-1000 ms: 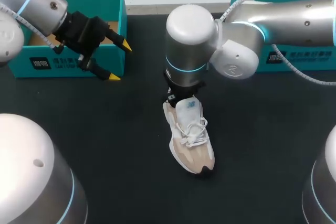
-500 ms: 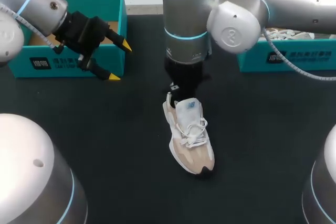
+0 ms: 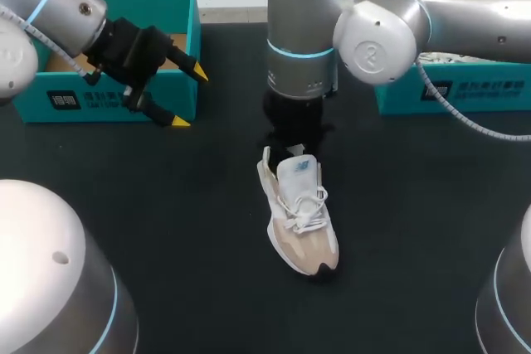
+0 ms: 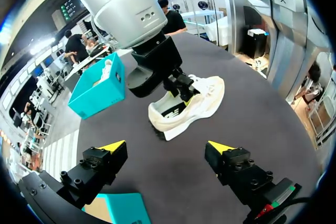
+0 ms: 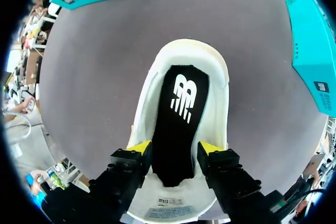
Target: Take the shoe out of the shoebox, open the shoe tongue, remove and reinsert the insole, then place the shoe into the shoebox
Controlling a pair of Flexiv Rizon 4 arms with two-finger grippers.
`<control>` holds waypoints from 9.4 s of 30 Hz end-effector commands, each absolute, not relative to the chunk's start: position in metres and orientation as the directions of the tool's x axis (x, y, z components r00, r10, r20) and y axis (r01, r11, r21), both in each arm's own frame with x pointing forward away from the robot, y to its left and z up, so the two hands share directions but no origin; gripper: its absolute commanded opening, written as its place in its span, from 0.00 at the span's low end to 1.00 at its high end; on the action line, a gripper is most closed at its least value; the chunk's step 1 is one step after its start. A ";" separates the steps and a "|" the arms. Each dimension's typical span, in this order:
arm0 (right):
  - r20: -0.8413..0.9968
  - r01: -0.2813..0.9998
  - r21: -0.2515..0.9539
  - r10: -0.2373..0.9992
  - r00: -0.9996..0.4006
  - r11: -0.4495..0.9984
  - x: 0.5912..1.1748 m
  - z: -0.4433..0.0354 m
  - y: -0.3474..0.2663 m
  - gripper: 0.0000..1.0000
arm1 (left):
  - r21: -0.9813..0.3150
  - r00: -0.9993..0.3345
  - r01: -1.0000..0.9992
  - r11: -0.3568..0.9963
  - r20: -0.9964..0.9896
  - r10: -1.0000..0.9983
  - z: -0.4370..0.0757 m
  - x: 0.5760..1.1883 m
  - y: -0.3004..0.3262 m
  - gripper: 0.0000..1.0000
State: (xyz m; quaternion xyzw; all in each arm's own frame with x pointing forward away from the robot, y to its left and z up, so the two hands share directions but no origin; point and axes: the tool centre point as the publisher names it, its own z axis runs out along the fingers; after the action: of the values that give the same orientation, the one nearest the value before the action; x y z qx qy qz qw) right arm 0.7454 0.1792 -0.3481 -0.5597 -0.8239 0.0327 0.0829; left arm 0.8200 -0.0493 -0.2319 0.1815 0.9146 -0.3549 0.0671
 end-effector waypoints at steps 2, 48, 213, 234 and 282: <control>0.090 0.909 -0.162 0.923 -0.375 0.385 0.746 -0.349 0.185 1.00 | -0.623 -0.925 0.380 0.684 -0.251 0.285 -0.232 0.820 -0.049 1.00; -0.026 0.958 -0.040 0.958 -0.285 0.284 0.729 -0.337 0.172 0.31 | -0.623 -0.925 0.380 0.684 -0.251 0.285 -0.232 0.820 -0.049 1.00; -0.314 -0.092 -0.164 -0.141 -0.939 0.982 0.999 -0.103 -0.053 0.00 | -0.623 -0.925 0.380 0.684 -0.251 0.285 -0.232 0.820 -0.049 1.00; -0.352 0.149 -0.108 0.102 -0.931 0.983 1.066 -0.113 -0.140 0.00 | -0.623 -0.925 0.380 0.684 -0.251 0.285 -0.232 0.820 -0.049 1.00; -0.330 0.902 -0.051 0.845 -0.421 0.429 1.152 -0.145 -0.334 0.00 | -0.623 -0.925 0.380 0.684 -0.251 0.285 -0.232 0.820 -0.049 1.00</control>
State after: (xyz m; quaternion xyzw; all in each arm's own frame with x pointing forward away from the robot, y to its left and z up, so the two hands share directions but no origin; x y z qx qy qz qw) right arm 1.1558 -0.3394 -0.1511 -0.3166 -0.9307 0.0982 -0.1545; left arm 0.8199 -0.0493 -0.2318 0.1815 0.9147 -0.3549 0.0671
